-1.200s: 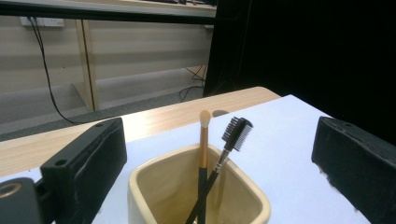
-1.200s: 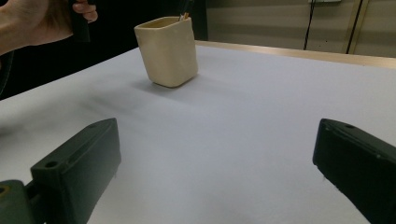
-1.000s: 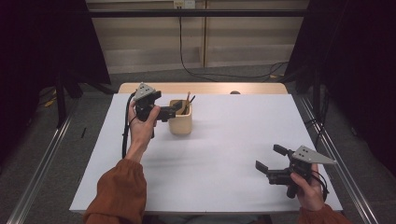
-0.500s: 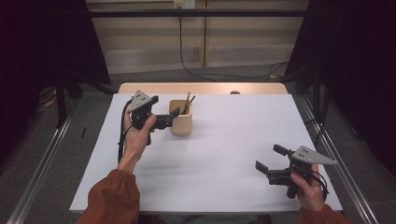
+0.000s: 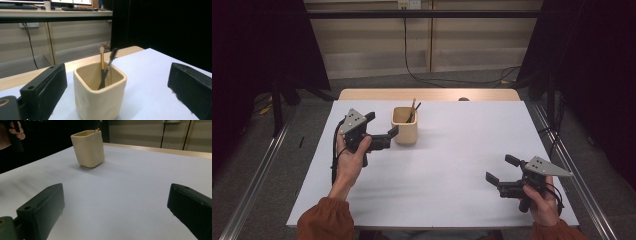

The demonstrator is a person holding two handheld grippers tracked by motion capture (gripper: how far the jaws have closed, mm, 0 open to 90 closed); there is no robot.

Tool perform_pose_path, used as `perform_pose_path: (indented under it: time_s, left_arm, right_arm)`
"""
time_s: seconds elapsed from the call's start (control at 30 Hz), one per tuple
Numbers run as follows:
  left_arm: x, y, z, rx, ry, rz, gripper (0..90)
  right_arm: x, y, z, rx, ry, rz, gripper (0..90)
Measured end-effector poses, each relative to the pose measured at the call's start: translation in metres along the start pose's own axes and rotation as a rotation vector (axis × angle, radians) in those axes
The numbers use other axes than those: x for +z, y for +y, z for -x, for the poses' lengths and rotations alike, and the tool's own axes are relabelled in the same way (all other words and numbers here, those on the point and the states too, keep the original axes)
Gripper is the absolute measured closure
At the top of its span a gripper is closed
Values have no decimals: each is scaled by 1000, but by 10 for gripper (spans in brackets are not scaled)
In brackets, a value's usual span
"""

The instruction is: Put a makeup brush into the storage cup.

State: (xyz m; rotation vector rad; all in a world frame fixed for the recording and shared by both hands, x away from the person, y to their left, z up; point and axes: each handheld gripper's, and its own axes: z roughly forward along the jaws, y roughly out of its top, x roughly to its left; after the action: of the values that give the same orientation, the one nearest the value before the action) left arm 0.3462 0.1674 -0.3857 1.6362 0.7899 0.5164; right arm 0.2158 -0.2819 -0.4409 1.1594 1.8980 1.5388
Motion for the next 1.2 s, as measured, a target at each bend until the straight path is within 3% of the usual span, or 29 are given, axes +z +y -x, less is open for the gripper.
perform_pose_path:
  time_s: [0.2,0.3,0.53,0.67,0.87,1.0,1.2]
  left_arm:
    - [-14,-8,2,7,8,-14,22]
    - [-21,-11,1,-21,1,3,19]
    - [-34,-17,6,6,-4,3,22]
    - [-45,-18,7,0,32,4,22]
    - [-57,-24,4,0,37,1,20]
    - [-65,-31,-1,-16,54,-11,23]
    - [-77,-44,-2,-10,80,-20,24]
  right_arm:
    - [0,0,0,0,-1,1,5]
    - [0,0,0,-1,-2,0,5]
    - [-1,0,0,-1,-3,3,5]
    - [-1,0,0,0,-4,2,4]
    - [-1,0,0,0,-6,4,5]
    - [0,0,0,-3,-6,-2,5]
    - [-1,0,-1,-6,-6,2,5]
